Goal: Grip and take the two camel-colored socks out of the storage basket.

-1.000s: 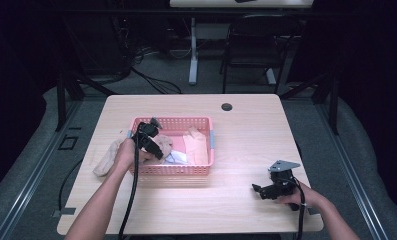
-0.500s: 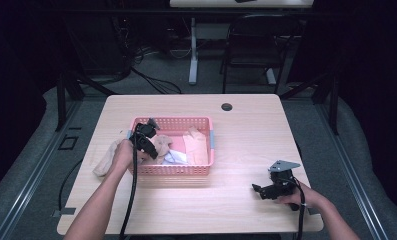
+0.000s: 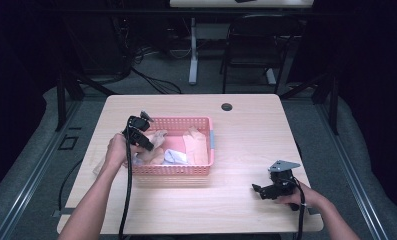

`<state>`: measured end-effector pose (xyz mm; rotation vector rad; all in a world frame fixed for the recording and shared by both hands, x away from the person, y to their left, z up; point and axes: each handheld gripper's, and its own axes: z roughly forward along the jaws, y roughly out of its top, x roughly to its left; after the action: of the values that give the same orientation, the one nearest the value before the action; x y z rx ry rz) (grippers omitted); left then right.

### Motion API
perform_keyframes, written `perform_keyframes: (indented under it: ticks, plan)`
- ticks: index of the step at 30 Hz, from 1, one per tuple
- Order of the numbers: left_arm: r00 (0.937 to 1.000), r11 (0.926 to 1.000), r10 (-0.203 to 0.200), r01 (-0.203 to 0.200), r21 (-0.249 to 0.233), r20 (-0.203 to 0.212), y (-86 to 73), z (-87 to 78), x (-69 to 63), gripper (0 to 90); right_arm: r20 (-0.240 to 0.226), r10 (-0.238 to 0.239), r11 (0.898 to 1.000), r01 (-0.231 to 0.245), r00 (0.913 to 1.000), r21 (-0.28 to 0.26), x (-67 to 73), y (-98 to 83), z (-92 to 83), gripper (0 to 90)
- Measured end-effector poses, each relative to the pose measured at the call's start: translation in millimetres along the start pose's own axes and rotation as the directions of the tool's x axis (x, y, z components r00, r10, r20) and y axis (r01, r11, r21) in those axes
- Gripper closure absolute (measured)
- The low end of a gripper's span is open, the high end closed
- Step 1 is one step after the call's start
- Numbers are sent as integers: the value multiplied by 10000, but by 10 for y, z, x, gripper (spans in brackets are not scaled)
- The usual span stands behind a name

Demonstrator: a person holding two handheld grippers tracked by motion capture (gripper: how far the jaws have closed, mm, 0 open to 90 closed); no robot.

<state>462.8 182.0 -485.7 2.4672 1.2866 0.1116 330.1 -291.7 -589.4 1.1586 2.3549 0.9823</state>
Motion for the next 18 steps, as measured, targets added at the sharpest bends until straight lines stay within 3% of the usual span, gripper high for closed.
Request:
perform_keyframes:
  ticks: [4,8,18]
  plan:
    - [9999,9999,-64,65,-120,97,9,-78,-5,813,0,-1,10000,1,10000,1,0,0,0,0]
    - [9998,9998,193,-193,-112,43,15,-125,-9,812,8,-5,10000,5,10000,8,-1,0,0,0]
    - [9995,9991,284,-278,-331,170,1,-297,-4,812,0,3,10000,-3,10000,1,0,0,0,0]
